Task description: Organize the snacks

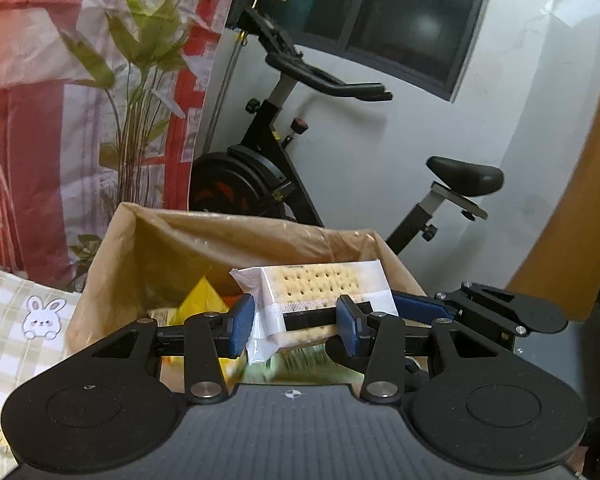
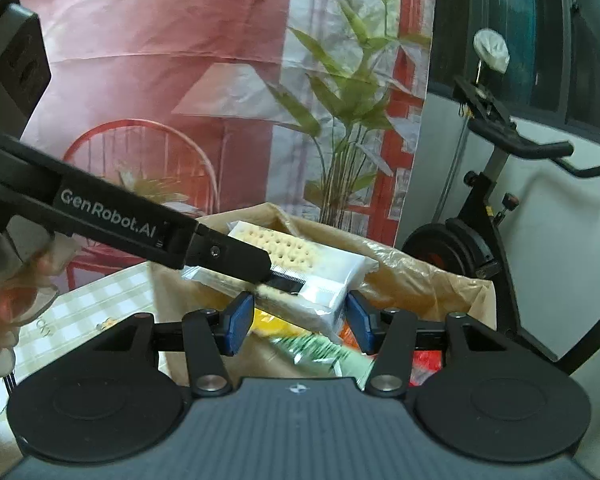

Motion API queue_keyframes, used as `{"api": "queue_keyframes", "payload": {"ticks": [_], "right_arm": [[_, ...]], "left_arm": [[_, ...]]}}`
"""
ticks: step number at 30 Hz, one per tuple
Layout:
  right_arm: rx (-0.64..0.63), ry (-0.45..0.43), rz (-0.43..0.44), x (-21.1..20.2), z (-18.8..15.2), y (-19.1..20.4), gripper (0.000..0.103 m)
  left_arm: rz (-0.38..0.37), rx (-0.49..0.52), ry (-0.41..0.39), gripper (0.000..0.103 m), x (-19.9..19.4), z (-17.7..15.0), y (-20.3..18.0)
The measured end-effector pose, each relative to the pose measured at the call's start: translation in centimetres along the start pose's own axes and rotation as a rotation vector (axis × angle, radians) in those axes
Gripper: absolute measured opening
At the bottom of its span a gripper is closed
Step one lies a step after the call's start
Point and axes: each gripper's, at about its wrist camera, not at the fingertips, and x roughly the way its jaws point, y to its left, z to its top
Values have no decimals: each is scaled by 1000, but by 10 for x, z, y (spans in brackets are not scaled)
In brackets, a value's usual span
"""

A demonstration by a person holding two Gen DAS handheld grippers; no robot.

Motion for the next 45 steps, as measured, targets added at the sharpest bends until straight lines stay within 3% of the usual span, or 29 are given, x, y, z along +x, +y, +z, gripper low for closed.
{"api": "queue_keyframes", "payload": {"ticks": [11,13,15,17,27,36,41,45], "right_arm": [[103,141,-2,65,-3,-35,54],[109,157,-21,67,-5,-35,57],[109,152,-33,64,-5,-36,58],[122,146,-49,58,-4,-36,66],[195,86,-117,7,14,-29,96],[256,14,-182,-61,34,-7,103],[265,-41,-176,-101,40,12,103],[266,-73,-175,-127,41,29,103]], "left_arm": [[36,-54,64,48,59,2,30],[45,-59,63,50,58,2,33],[47,-62,48,62,53,2,37],[69,-54,31,65,46,5,36],[213,118,-78,84,-15,13,9],[271,180,-169,91,-89,10,-22],[364,200,-215,94,-130,1,-44],[341,181,-247,94,-161,-5,-53]]}}
